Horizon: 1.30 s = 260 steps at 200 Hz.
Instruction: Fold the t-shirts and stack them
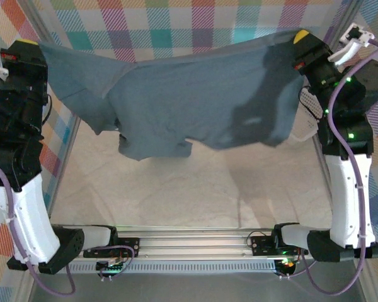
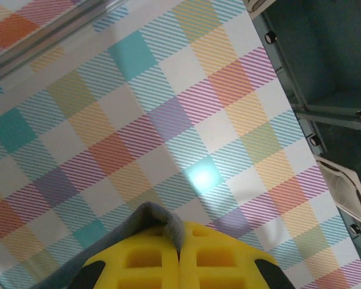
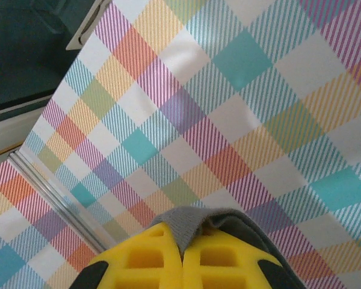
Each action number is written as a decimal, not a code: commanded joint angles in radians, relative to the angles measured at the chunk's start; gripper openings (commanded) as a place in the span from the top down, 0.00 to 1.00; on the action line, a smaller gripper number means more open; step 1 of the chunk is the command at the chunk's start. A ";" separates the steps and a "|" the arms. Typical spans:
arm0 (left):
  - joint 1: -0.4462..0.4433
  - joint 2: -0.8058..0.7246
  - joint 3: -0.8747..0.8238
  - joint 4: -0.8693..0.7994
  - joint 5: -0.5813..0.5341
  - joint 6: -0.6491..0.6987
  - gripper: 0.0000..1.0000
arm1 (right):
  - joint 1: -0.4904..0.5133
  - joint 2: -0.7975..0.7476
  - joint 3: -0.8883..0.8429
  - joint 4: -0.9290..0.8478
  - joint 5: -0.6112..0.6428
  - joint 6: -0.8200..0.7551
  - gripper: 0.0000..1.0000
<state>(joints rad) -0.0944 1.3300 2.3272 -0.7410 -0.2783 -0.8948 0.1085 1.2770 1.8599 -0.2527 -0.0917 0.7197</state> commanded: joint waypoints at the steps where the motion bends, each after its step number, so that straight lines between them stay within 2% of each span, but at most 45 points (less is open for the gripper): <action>1: 0.024 0.193 0.002 -0.112 0.099 -0.019 1.00 | -0.009 0.136 0.002 0.011 -0.107 0.057 1.00; 51: 0.107 0.466 -0.002 -0.182 0.331 -0.039 1.00 | 0.008 0.424 0.064 -0.024 -0.357 0.173 1.00; 71: 0.126 0.552 0.000 -0.174 0.367 -0.014 1.00 | 0.015 0.531 0.085 0.005 -0.404 0.173 1.00; 89: 0.157 0.600 0.018 -0.135 0.414 -0.025 1.00 | 0.014 0.634 0.197 -0.039 -0.428 0.131 1.00; 112: 0.190 0.612 0.108 -0.097 0.441 -0.032 1.00 | 0.013 0.741 0.423 -0.131 -0.438 0.095 1.00; 137: 0.221 0.571 0.210 -0.040 0.474 -0.048 1.00 | -0.007 0.818 0.675 -0.198 -0.410 0.124 1.00; 152: 0.239 0.503 0.215 0.026 0.476 -0.054 1.00 | -0.027 0.821 0.755 -0.202 -0.377 0.159 1.00; 166: 0.247 0.432 0.216 0.048 0.468 -0.049 1.00 | -0.049 0.786 0.759 -0.187 -0.343 0.173 1.00; 190: 0.248 0.308 0.189 -0.004 0.477 -0.075 1.00 | -0.089 0.691 0.665 -0.161 -0.340 0.186 1.00; 203: 0.246 0.211 0.108 -0.026 0.474 -0.079 1.00 | -0.101 0.614 0.560 -0.144 -0.344 0.176 1.00; 219: 0.244 0.058 -0.107 -0.013 0.466 -0.120 1.00 | -0.102 0.483 0.355 -0.126 -0.322 0.150 1.00; 238: 0.224 -0.122 -0.439 0.018 0.528 -0.211 1.00 | -0.102 0.302 0.034 -0.106 -0.252 0.132 1.00; 260: 0.177 -0.304 -0.835 -0.050 0.568 -0.226 1.00 | -0.092 0.121 -0.365 -0.028 -0.178 0.123 1.00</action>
<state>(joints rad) 0.1226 1.1023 1.8385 -0.6998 0.2249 -1.0554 0.0029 1.5276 1.7988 -0.3527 -0.3695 0.8749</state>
